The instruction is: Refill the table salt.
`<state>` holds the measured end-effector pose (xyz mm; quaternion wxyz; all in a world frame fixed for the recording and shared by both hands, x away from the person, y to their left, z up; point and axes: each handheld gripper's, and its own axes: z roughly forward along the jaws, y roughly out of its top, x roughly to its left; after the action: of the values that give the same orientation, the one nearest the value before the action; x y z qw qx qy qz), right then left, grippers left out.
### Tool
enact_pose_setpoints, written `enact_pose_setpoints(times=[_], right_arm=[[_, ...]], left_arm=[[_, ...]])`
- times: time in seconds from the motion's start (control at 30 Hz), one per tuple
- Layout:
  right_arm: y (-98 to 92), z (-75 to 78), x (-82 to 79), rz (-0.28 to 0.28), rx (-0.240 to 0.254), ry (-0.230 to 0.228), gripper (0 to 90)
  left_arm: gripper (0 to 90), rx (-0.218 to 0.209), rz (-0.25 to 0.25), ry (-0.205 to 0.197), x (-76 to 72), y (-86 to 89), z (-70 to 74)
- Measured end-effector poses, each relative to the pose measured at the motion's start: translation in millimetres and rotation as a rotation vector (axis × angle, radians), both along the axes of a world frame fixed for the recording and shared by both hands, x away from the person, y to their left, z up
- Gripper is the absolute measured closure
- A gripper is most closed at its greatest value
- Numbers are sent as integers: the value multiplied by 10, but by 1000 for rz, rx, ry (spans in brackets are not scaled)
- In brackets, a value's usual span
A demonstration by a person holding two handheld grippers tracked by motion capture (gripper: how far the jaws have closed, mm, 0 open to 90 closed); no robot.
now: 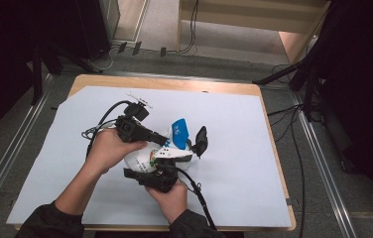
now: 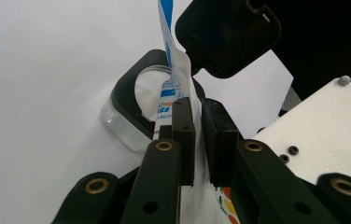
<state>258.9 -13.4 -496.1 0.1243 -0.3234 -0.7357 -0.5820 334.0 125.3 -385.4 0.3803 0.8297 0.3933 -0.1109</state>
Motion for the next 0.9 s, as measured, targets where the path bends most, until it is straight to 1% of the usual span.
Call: enact_pose_setpoints(times=[0.9], right_arm=[[0, 7, 5, 3, -6, 7, 680]], left_arm=[[851, -1, 0, 1, 0, 1, -2]])
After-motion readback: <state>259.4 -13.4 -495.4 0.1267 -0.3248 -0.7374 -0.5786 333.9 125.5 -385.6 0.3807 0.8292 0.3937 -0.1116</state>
